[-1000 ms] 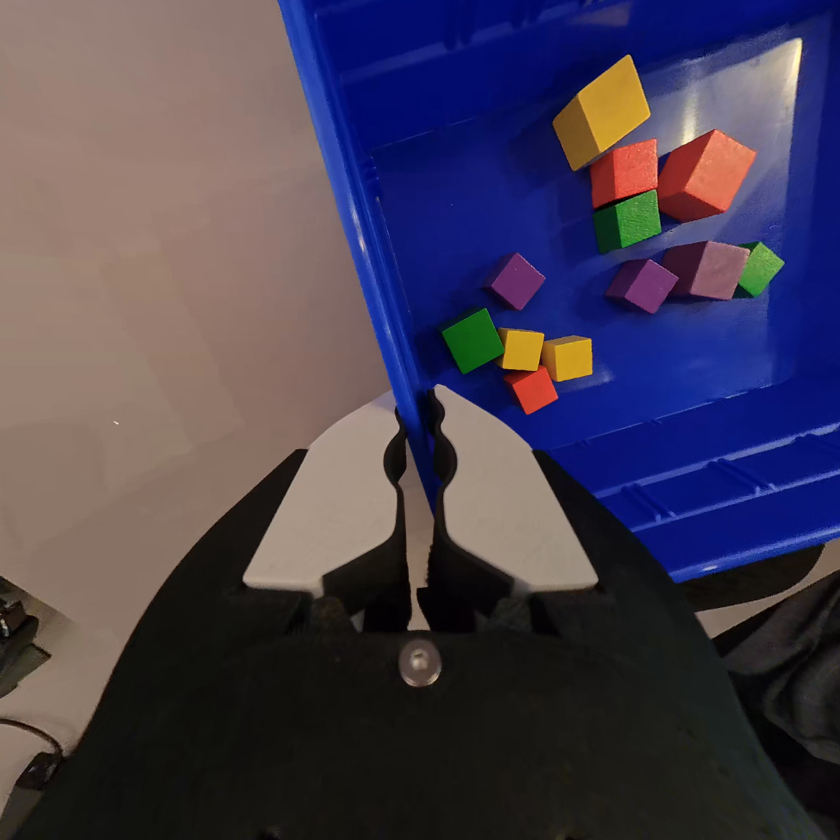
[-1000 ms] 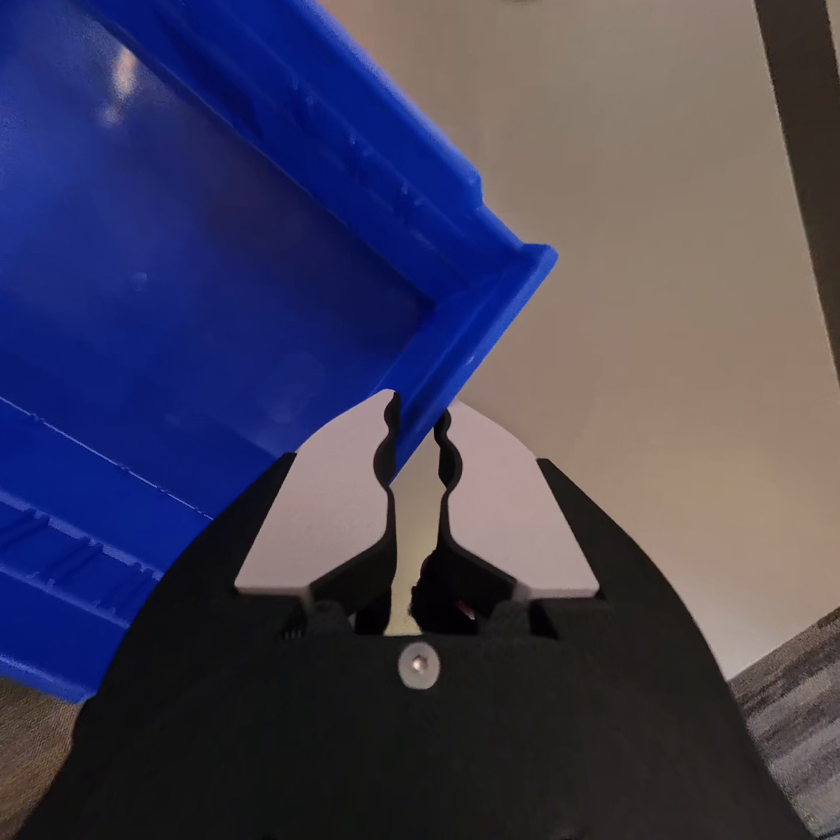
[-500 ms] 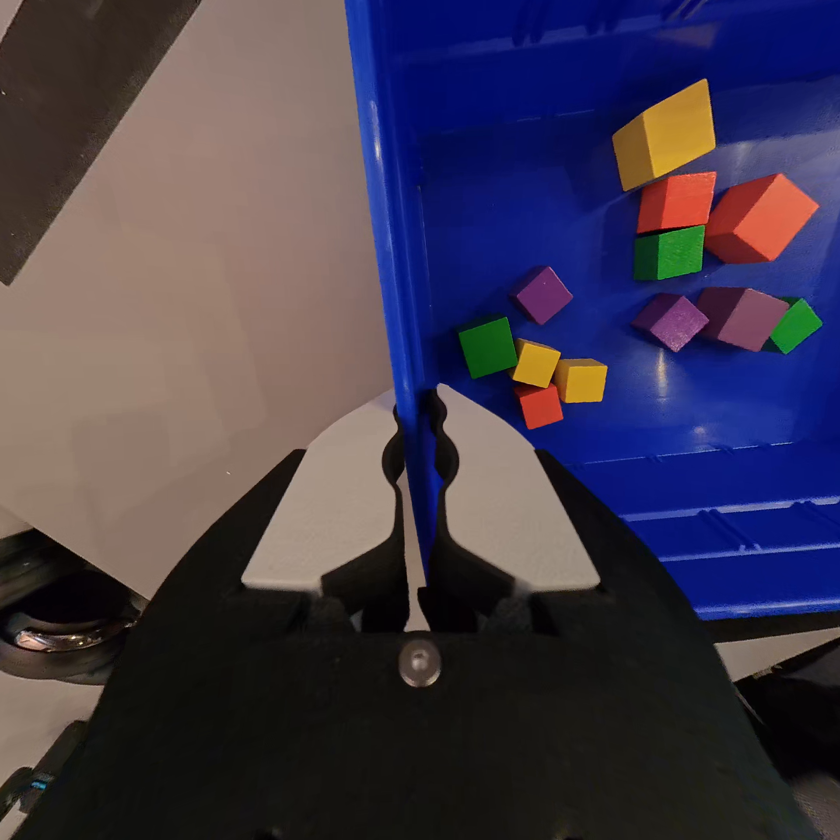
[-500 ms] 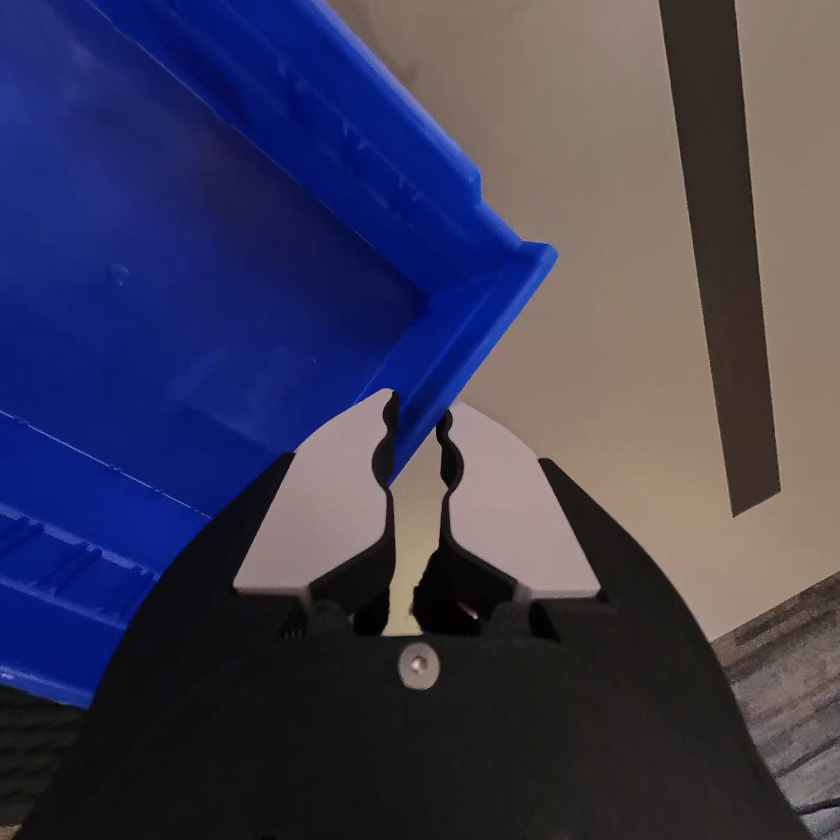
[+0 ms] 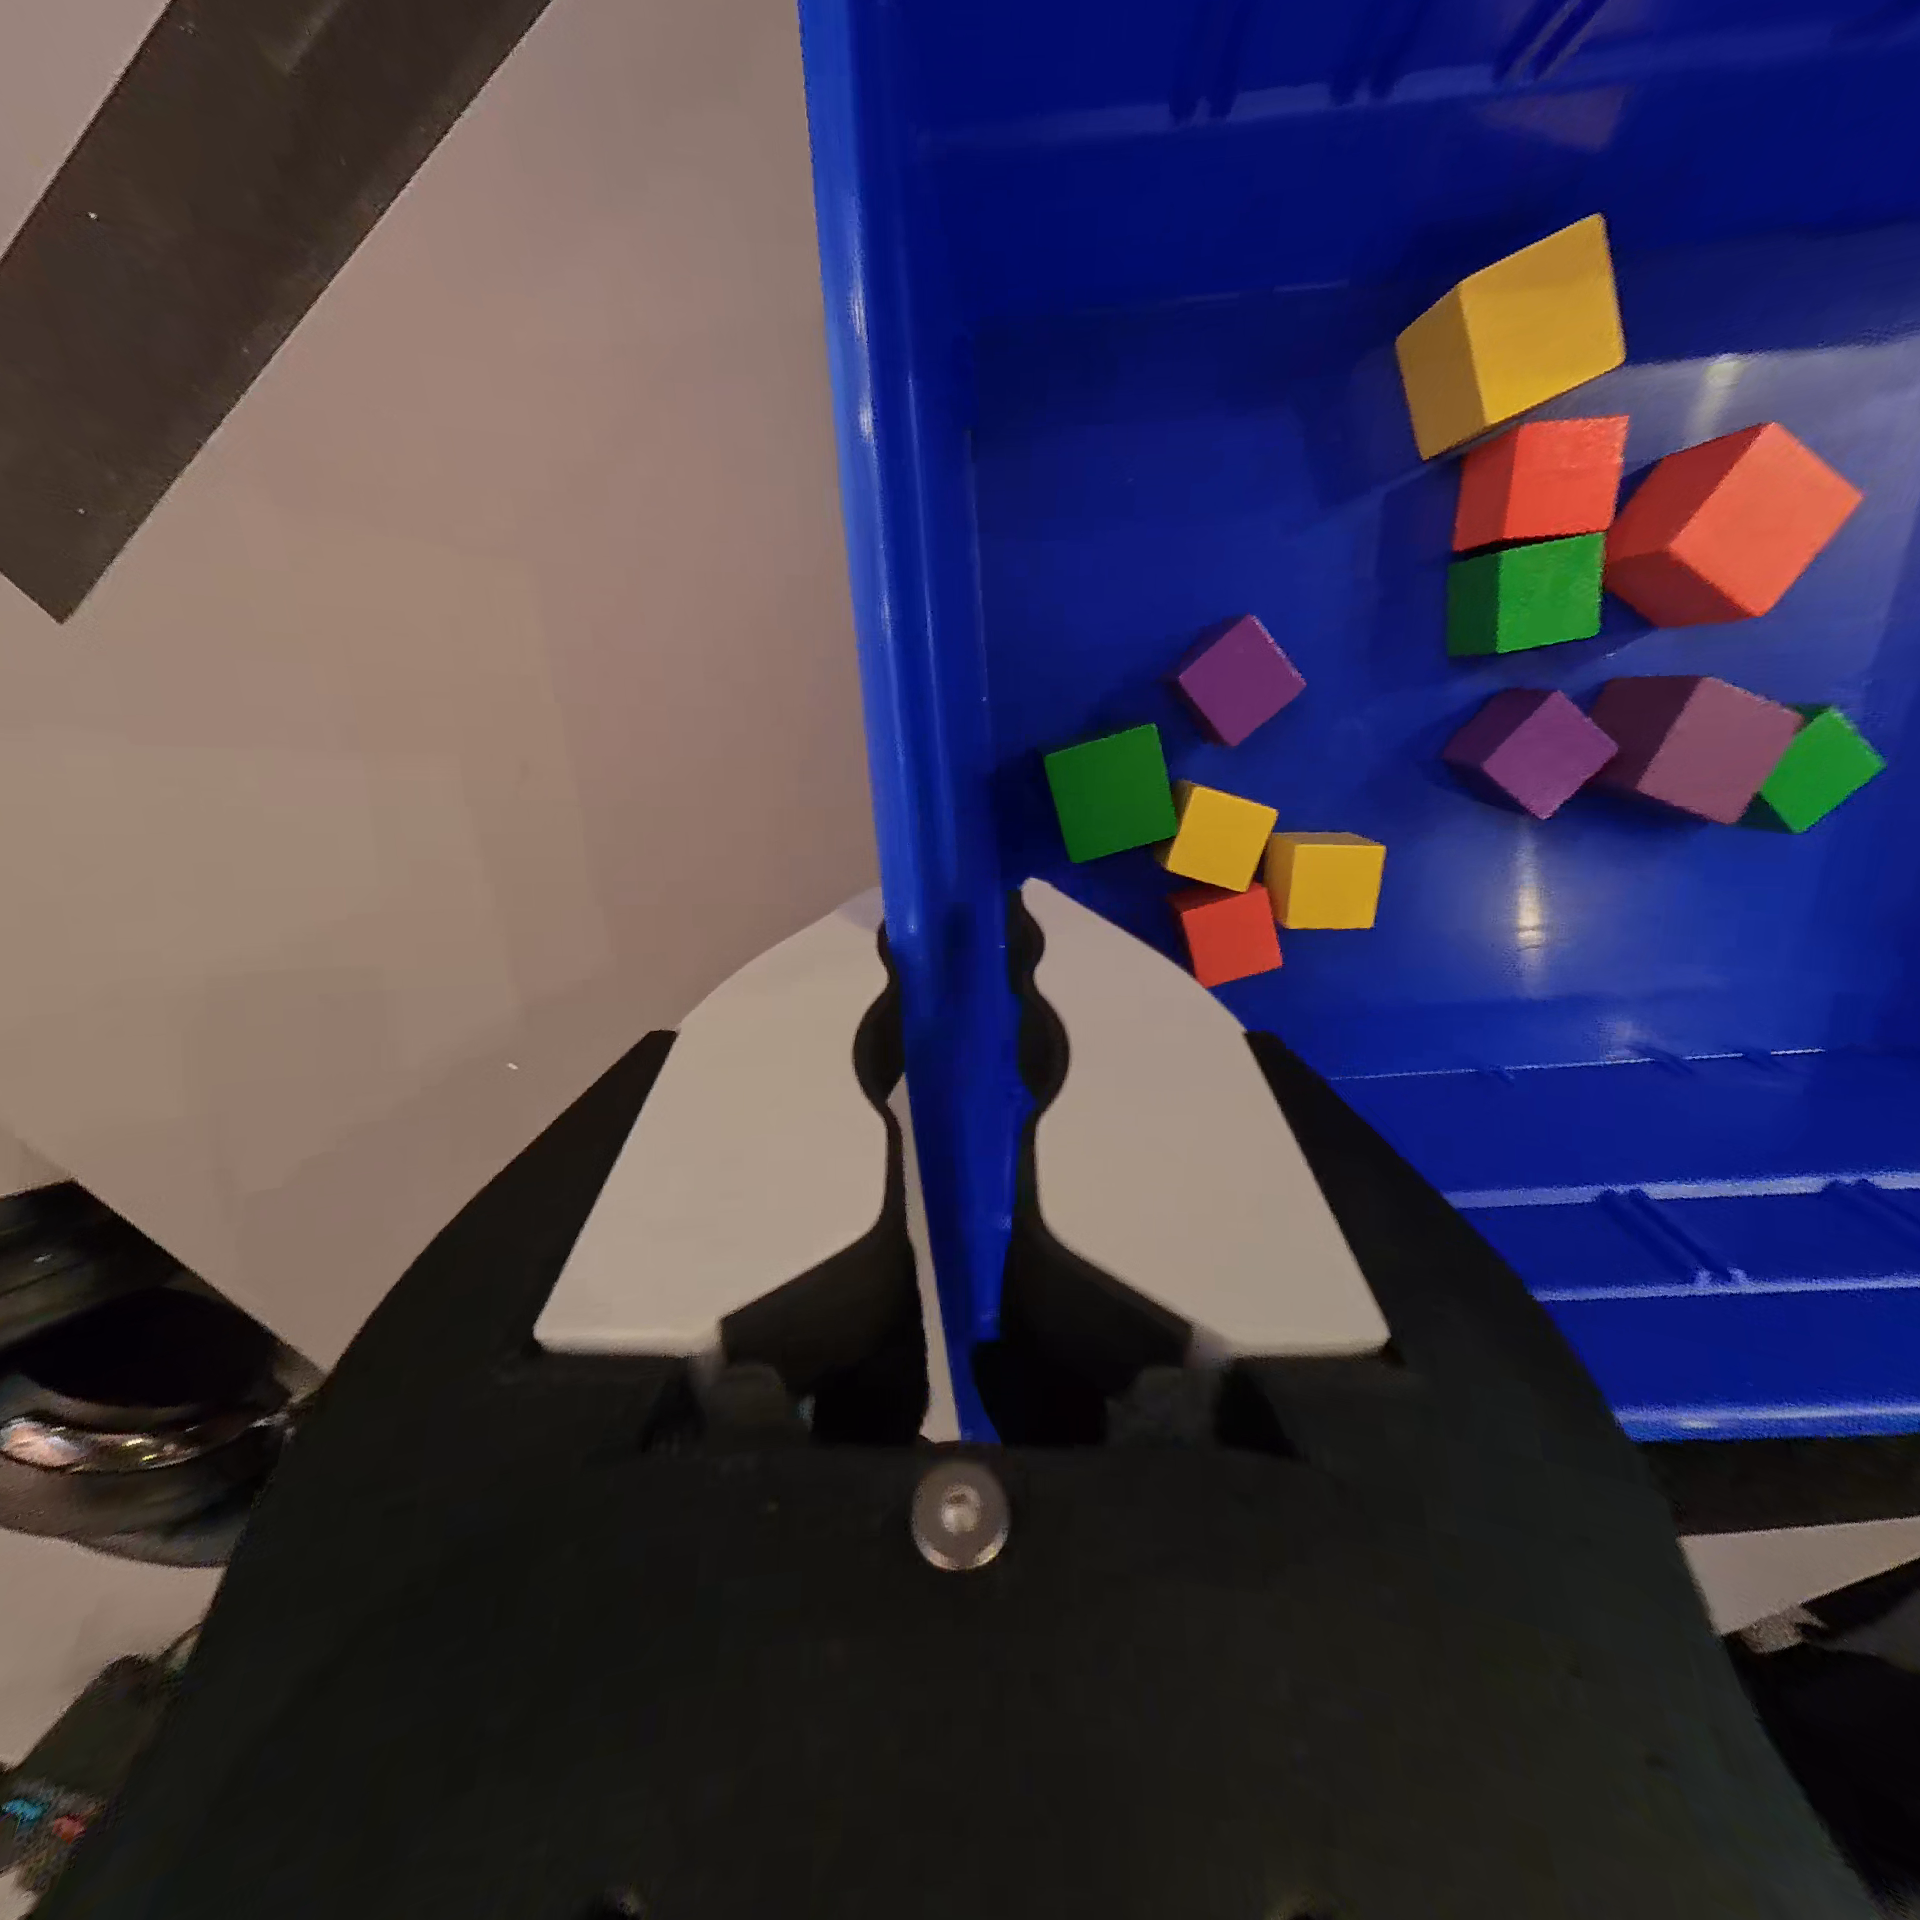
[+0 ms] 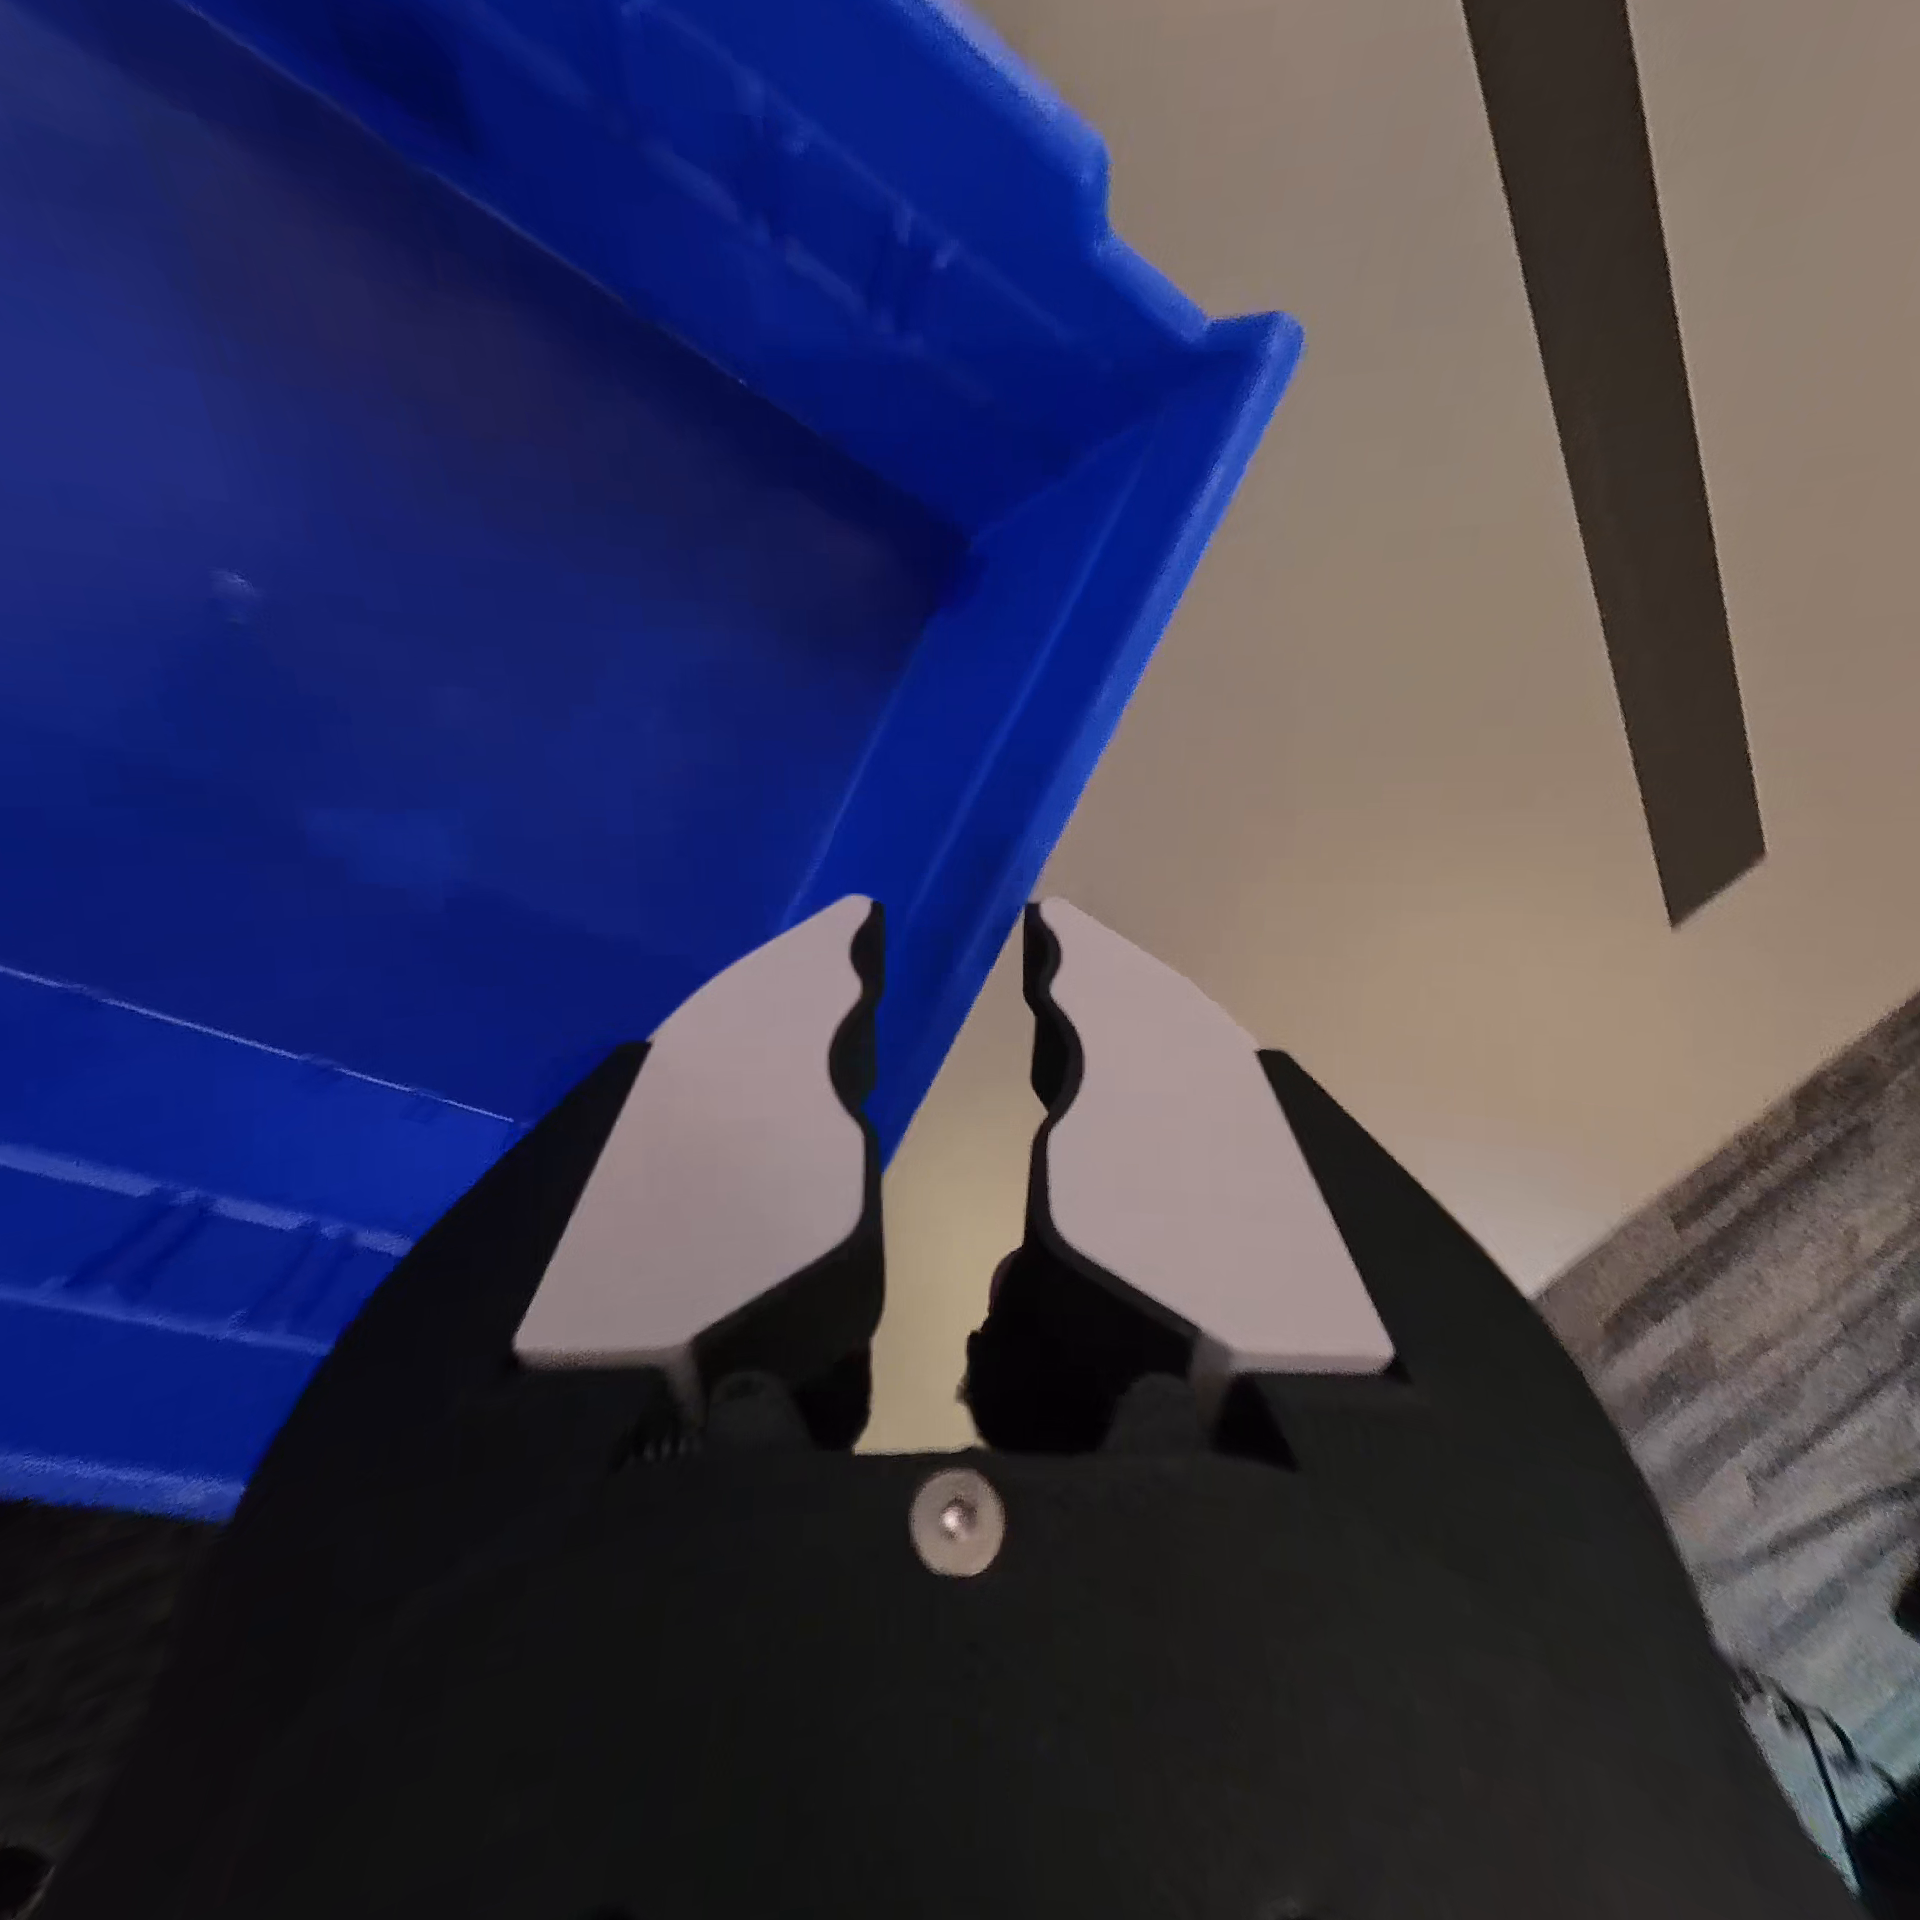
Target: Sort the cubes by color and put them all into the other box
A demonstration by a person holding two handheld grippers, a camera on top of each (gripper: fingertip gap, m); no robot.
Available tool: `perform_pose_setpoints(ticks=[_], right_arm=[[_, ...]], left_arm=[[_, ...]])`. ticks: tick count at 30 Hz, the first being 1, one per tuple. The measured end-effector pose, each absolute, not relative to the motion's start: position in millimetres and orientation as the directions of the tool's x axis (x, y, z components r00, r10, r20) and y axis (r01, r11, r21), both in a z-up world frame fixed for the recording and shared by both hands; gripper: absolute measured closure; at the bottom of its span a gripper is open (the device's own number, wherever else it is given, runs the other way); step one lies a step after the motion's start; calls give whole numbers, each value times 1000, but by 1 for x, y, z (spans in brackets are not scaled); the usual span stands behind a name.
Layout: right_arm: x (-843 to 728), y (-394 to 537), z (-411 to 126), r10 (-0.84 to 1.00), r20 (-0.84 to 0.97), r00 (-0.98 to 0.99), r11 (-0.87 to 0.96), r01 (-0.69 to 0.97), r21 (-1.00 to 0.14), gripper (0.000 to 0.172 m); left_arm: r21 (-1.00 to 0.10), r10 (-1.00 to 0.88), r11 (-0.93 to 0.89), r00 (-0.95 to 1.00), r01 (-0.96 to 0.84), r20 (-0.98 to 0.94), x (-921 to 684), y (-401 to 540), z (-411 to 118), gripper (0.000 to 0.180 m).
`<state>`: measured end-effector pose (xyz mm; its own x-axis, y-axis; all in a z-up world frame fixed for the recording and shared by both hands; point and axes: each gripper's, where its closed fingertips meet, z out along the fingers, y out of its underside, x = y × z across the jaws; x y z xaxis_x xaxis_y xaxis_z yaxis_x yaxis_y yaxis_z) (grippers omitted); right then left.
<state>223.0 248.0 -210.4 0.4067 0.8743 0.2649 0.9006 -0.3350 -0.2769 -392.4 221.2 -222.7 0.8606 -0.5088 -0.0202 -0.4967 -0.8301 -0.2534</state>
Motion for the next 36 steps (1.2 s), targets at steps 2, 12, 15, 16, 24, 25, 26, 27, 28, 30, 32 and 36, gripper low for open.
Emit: perform_pose_setpoints(ticks=[2, 12, 15, 16, 24, 25, 26, 27, 28, 30, 32, 36], right_arm=[[222, 252, -213, 875, 255, 412, -346, 899, -267, 145], [235, 306, -214, 905, 300, 301, -241, 945, -222, 152], [241, 335, -214, 902, 339, 267, -218, 960, -176, 151], [242, 345, -214, 903, 351, 249, -202, 966, -163, 151], [234, 416, -214, 898, 437, 48, -28, 998, -51, 150], [233, 424, -214, 896, 443, 27, -9, 999, -43, 150], [232, 431, -214, 892, 452, 1, 12, 1000, -26, 149], [232, 439, -214, 887, 461, -17, 25, 1000, -11, 149], [232, 447, -214, 886, 463, -17, 20, 1000, -2, 149], [232, 461, -214, 879, 476, -33, 30, 999, 13, 149], [230, 473, -214, 876, 482, -31, 29, 1000, 11, 149], [227, 496, -214, 860, 509, -37, 34, 999, 15, 148]], left_arm=[[-230, -523, -824, 851, -517, -40, -395, 223, -225, 170], [-136, -609, -773, 785, -620, -115, -408, 245, -225, 167], [-122, -622, -763, 773, -634, -124, -416, 262, -225, 167], [-116, -632, -755, 763, -646, -136, -419, 269, -226, 166], [-67, -677, -700, 690, -711, -255, -439, 326, -226, 161], [-61, -684, -691, 679, -720, -267, -440, 333, -226, 161], [-56, -688, -685, 670, -726, -278, -441, 339, -226, 160], [-53, -693, -677, 661, -734, -287, -442, 345, -226, 159], [-51, -699, -668, 650, -743, -298, -442, 352, -226, 159], [-44, -714, -645, 622, -763, -321, -444, 365, -226, 158], [-30, -741, -604, 575, -797, -346, -444, 377, -226, 158], [3, -761, -568, 524, -823, -383, -447, 398, -226, 155]])
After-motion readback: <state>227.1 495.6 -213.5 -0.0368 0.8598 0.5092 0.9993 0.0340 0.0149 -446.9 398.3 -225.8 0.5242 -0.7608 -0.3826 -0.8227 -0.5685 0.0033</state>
